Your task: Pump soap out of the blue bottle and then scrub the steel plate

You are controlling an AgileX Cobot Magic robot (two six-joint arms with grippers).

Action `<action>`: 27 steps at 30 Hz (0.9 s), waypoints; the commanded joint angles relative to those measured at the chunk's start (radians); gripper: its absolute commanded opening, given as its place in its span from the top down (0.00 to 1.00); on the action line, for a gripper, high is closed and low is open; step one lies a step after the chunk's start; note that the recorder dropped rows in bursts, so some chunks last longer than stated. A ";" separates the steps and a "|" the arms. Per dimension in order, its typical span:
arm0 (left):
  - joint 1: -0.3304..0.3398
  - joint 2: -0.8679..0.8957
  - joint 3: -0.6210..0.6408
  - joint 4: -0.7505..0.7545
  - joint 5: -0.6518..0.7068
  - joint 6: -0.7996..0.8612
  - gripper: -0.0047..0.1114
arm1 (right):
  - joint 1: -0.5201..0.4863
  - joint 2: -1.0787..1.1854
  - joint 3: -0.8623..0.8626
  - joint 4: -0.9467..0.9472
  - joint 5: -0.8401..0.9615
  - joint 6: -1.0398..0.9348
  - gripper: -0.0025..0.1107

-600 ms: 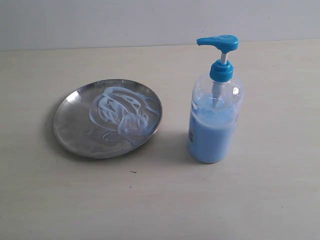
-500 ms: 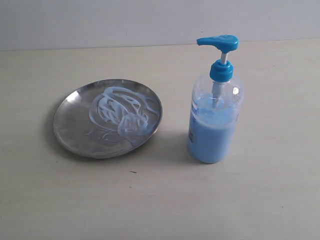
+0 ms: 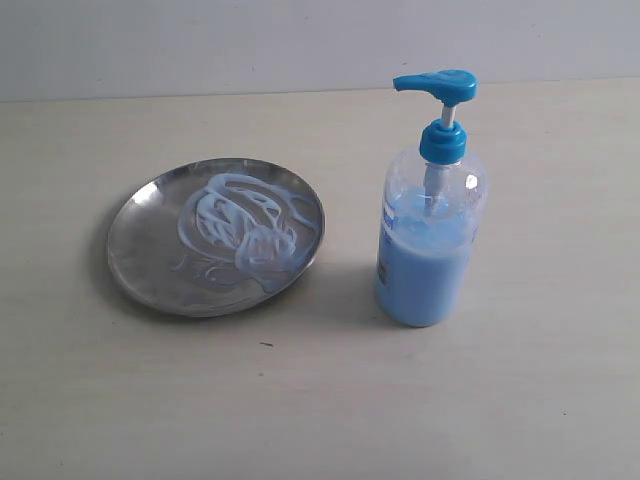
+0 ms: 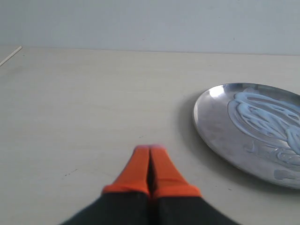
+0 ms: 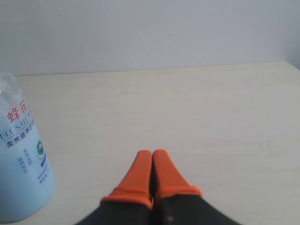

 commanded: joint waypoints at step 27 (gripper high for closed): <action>0.001 -0.005 0.003 0.005 -0.007 0.002 0.96 | -0.003 0.074 -0.032 0.003 -0.007 -0.002 0.98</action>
